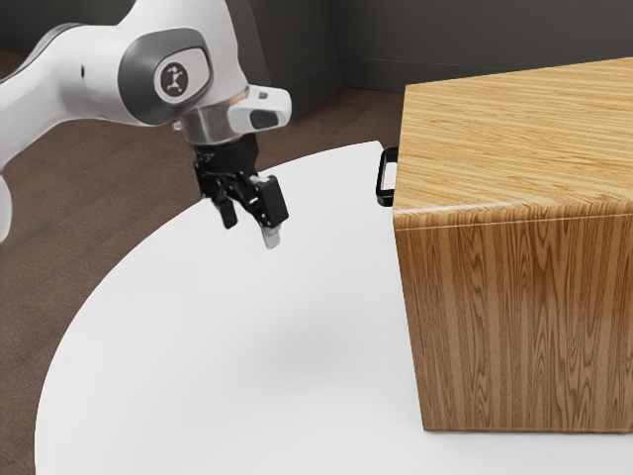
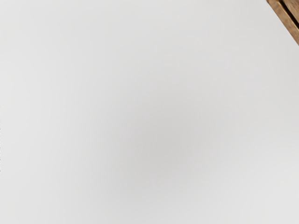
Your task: Pull the drawer handle with one arm to open the drawer
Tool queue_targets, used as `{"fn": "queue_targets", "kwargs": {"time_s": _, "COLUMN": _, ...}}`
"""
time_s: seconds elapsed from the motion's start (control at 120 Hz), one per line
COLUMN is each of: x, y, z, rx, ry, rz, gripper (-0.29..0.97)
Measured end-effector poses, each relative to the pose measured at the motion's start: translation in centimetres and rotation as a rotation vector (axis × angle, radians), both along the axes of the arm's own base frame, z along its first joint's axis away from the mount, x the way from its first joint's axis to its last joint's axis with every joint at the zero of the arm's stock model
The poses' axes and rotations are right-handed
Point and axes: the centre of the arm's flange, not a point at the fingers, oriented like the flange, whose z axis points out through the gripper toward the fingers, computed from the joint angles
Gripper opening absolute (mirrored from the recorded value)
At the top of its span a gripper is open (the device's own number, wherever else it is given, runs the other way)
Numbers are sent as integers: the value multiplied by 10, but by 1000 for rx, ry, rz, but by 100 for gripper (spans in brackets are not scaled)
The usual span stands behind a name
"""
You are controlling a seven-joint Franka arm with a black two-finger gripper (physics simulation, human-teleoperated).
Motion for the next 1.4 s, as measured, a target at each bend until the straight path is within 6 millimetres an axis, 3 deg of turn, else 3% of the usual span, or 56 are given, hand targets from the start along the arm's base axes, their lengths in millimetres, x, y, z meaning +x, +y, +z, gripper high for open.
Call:
{"fn": "queue_targets", "kwargs": {"time_s": 0.25, "x": 0, "y": 7, "z": 9, "rx": -8, "ry": -42, "rz": 99, "gripper": 68}}
{"fn": "queue_targets", "kwargs": {"time_s": 0.275, "x": -6, "y": 6, "z": 25, "rx": -9, "ry": -68, "rz": 102, "gripper": 68}}
{"fn": "queue_targets", "kwargs": {"time_s": 0.308, "x": -27, "y": -2, "z": 68, "rx": -10, "ry": -143, "rz": 100, "gripper": 68}}
{"fn": "queue_targets", "kwargs": {"time_s": 0.342, "x": -42, "y": -12, "z": 96, "rx": -12, "ry": -191, "rz": 100, "gripper": 68}}
{"fn": "queue_targets", "kwargs": {"time_s": 0.425, "x": -56, "y": -33, "z": 116, "rx": -30, "ry": -223, "rz": 125, "gripper": 68}}
{"fn": "queue_targets", "kwargs": {"time_s": 0.592, "x": -50, "y": -69, "z": 107, "rx": -51, "ry": -200, "rz": 217, "gripper": 68}}
{"fn": "queue_targets", "kwargs": {"time_s": 0.667, "x": -40, "y": -68, "z": 95, "rx": -53, "ry": -186, "rz": 289, "gripper": 68}}
{"fn": "queue_targets", "kwargs": {"time_s": 0.725, "x": -33, "y": -40, "z": 88, "rx": -53, "ry": -186, "rz": 388, "gripper": 68}}
{"fn": "queue_targets", "kwargs": {"time_s": 0.842, "x": -31, "y": 54, "z": 77, "rx": -59, "ry": -192, "rz": 639, "gripper": 68}}
{"fn": "queue_targets", "kwargs": {"time_s": 0.908, "x": -35, "y": 76, "z": 78, "rx": -65, "ry": -203, "rz": 718, "gripper": 68}}
{"fn": "queue_targets", "kwargs": {"time_s": 0.967, "x": -34, "y": 70, "z": 80, "rx": -78, "ry": -210, "rz": 741, "gripper": 68}}
{"fn": "queue_targets", "kwargs": {"time_s": 1.117, "x": -28, "y": 23, "z": 85, "rx": -126, "ry": -211, "rz": 727, "gripper": 68}}
{"fn": "queue_targets", "kwargs": {"time_s": 1.2, "x": -26, "y": 6, "z": 84, "rx": -147, "ry": -206, "rz": 729, "gripper": 68}}
{"fn": "queue_targets", "kwargs": {"time_s": 1.4, "x": -23, "y": 13, "z": 83, "rx": -206, "ry": -212, "rz": 805, "gripper": 68}}
